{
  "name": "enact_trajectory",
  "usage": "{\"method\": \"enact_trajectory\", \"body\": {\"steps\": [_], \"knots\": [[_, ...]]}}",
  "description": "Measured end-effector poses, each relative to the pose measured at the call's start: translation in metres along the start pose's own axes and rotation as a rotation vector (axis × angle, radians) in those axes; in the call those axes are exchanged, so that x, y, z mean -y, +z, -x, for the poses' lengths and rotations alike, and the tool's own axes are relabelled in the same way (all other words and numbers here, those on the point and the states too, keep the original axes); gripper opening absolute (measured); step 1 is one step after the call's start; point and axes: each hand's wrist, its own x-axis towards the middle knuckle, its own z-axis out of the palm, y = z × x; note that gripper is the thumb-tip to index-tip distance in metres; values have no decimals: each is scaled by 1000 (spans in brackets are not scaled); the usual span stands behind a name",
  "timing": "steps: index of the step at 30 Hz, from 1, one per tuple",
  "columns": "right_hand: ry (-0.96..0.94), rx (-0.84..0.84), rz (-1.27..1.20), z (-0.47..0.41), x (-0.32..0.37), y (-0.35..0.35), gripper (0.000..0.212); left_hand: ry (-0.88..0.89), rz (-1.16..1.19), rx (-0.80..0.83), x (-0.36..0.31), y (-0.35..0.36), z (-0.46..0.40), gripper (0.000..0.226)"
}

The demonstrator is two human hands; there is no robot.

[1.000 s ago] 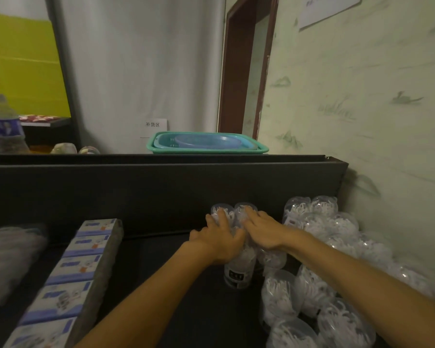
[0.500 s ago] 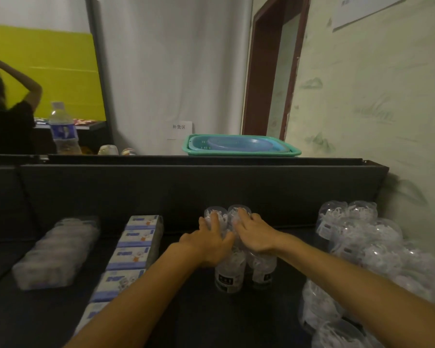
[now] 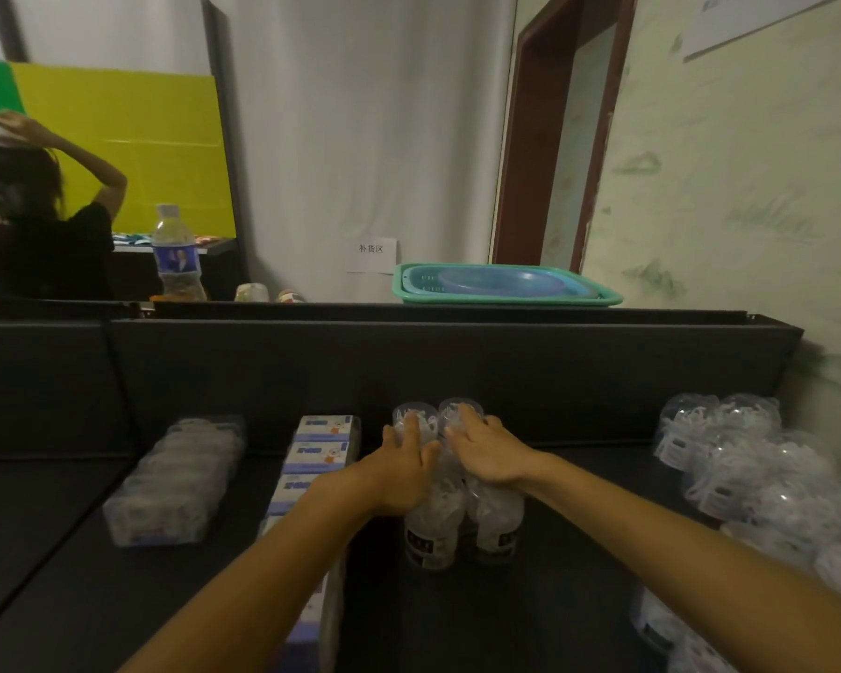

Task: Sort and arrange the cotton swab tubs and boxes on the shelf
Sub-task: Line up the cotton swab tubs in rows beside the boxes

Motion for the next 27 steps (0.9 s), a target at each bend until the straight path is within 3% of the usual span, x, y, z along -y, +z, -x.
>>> {"method": "enact_trajectory", "body": {"steps": [10,16,27], "knots": [[63,10,-123,9,6,-12,58,-27,353,2,5,-8,3,59],[0,-55,31,14,-5,-13,63,-91,405,-147,-8,1,2,64],[2,-79,-102,16,-6,2,63,-67,403,-226,-18,10,4,57]]}}
